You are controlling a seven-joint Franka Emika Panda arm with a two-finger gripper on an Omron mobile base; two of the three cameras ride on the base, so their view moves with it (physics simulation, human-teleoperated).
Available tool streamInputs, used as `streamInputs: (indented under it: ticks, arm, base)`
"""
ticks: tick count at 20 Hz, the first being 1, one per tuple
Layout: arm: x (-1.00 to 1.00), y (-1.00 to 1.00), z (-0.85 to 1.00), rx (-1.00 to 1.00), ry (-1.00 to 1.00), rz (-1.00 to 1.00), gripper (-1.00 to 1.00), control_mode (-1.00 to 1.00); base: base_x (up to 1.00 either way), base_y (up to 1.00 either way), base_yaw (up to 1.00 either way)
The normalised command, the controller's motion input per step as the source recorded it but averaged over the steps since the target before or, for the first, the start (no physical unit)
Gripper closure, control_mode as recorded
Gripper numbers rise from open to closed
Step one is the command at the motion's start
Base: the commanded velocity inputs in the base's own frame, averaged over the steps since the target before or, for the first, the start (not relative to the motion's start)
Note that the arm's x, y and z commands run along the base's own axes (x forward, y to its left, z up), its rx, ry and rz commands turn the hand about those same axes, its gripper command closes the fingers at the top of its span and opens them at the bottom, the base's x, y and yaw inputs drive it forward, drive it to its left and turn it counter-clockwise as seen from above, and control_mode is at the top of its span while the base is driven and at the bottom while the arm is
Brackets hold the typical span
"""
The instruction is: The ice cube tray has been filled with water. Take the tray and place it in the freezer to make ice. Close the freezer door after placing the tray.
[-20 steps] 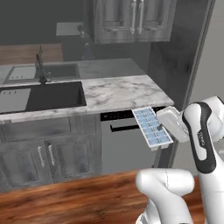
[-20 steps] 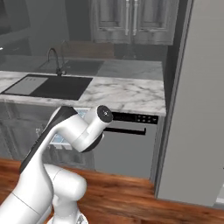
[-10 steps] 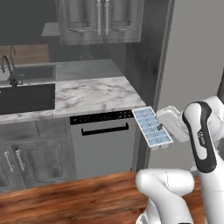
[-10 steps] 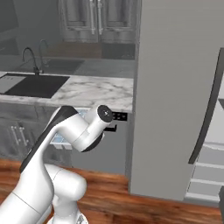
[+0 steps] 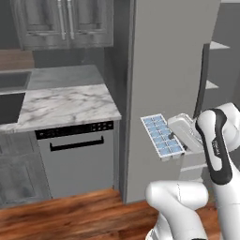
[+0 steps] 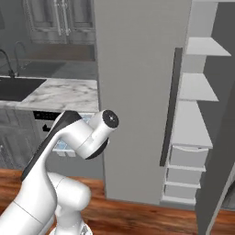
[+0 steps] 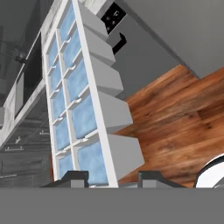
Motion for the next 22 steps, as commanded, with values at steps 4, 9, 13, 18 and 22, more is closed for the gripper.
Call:
streamInputs:
  ticks: [4,9,13,18,22]
  arm:
    - [0.0,0.0,0.0,0.0,0.0,0.0,1.0,1.0]
    - [0.0,0.0,0.0,0.0,0.0,0.0,1.0,1.0]
    - [0.0,0.0,0.0,0.0,0.0,0.0,1.0,1.0]
    - [0.0,0.0,0.0,0.0,0.0,0.0,1.0,1.0]
    - [0.0,0.0,0.0,0.0,0.0,0.0,1.0,1.0]
  base:
    - [-0.2,-0.76,-0.1]
    - [-0.16,-0.69,-0.11]
    - [-0.04,-0.47,-0.14]
    - [0.0,-0.34,-0.14]
    - [0.0,-0.22,-0.14]
